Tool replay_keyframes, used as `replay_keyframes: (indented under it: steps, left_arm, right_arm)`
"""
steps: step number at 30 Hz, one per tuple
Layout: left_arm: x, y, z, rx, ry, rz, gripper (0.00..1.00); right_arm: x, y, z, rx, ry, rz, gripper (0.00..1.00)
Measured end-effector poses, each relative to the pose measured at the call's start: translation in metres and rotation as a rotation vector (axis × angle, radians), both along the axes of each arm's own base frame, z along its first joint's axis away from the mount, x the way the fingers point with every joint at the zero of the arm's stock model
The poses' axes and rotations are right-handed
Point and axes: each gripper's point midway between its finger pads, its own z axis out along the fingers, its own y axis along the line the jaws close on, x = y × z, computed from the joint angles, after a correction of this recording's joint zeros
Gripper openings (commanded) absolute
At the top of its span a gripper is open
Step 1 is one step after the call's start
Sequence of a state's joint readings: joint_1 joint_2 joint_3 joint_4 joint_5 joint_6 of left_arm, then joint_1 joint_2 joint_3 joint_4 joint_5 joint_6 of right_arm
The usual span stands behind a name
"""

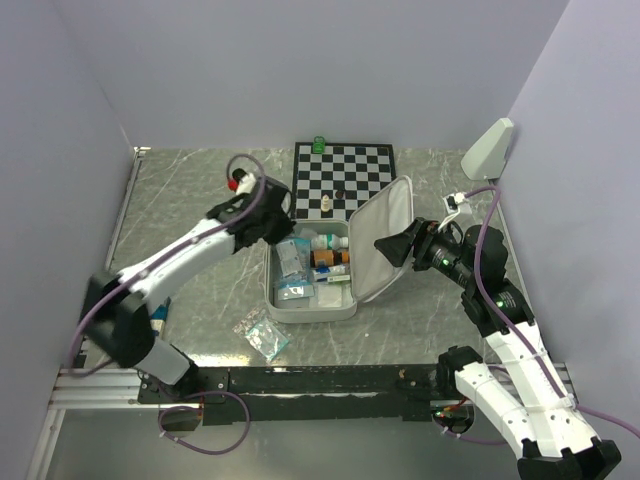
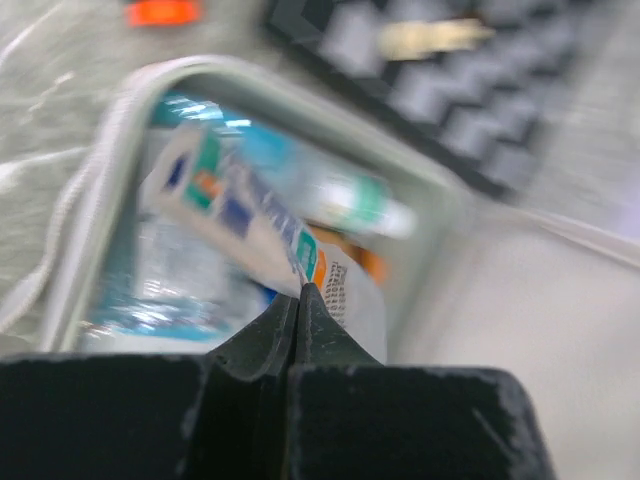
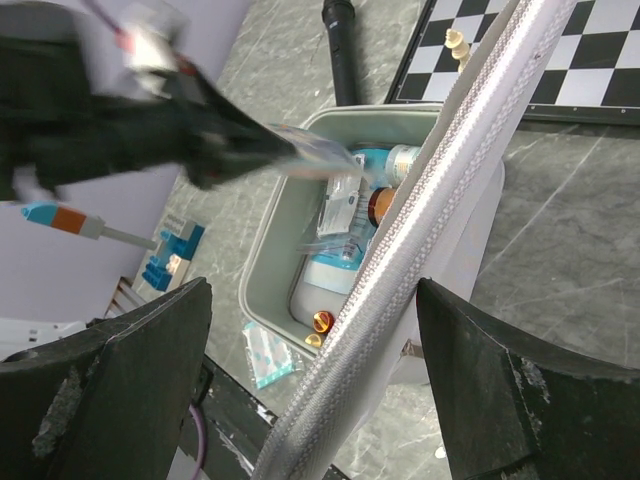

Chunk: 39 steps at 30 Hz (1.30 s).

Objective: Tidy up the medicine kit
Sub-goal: Pick up the medical item from the medicine box, then place the medical item at the medicine box.

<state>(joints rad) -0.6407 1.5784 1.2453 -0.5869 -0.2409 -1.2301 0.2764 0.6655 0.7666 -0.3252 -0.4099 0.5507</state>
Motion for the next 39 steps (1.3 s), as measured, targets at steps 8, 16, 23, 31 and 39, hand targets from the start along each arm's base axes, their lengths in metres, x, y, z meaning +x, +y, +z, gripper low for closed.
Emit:
replay_keyframes:
  steps: [8,16,23,31,39]
  left_arm:
    - [-0.004,-0.031,0.176,-0.234,-0.395,-0.207,0.01]
    - [-0.008,-0.127,0.239,-0.259,-0.535,-0.565,0.01]
    - [-0.029,-0.172,0.218,-0.170,-0.525,-0.838,0.01]
    - [-0.029,-0.155,0.195,-0.029,-0.509,-0.911,0.01]
    - [-0.027,-0.143,0.195,0.052,-0.540,-0.948,0.01]
  right_arm:
    - [-0.001,0.002,0.000,0.004,0.003,0.011,0.92]
    - [-0.009,0.010,0.007,0.024,-0.005,0.080,0.93]
    - [-0.011,0.013,0.010,0.030,-0.006,0.102,0.93]
    - [-0.012,0.013,0.009,0.027,-0.004,0.105,0.93]
    - [-0.012,0.013,0.009,0.029,-0.002,0.110,0.93]
